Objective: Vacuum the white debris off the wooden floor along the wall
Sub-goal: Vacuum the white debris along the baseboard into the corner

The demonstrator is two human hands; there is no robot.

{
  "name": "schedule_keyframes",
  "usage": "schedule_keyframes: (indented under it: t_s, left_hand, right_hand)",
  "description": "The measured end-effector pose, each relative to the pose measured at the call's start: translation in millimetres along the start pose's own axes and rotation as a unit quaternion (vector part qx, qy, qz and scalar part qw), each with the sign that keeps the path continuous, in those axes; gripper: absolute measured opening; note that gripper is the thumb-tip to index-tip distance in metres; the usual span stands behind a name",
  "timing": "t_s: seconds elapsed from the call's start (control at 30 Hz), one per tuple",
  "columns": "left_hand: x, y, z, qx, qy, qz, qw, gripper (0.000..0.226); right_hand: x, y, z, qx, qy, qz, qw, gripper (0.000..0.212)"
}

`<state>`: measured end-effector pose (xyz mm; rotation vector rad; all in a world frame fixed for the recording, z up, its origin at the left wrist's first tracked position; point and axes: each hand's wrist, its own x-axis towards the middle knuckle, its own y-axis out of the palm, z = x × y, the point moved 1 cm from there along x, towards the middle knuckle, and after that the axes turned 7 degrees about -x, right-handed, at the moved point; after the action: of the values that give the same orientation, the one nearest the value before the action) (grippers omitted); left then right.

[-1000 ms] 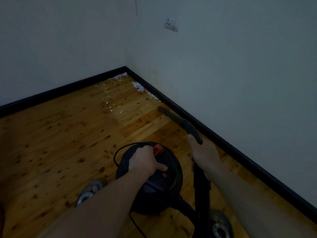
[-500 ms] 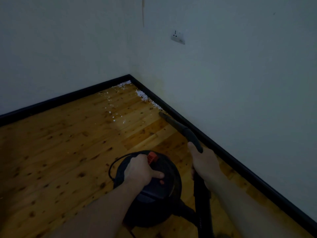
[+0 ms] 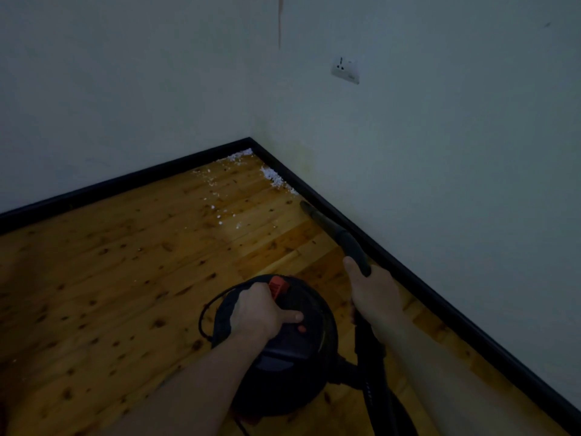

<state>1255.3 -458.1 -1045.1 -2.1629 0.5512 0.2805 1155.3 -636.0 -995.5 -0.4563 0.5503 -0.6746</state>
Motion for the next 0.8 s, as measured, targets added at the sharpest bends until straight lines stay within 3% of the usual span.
schedule_keyframes:
  t_s: [0.47,0.8]
  left_hand:
    - [48,-39,19,0.047,0.025,-0.007,0.999,0.067]
    - [49,-52,60,0.051,0.002,0.007,0.999,0.068]
  right_hand:
    - [7,5,17,0.097,0.05,0.037,0.993,0.048]
    - [-24,36,31,0.065,0.03,0.057,0.996,0.045]
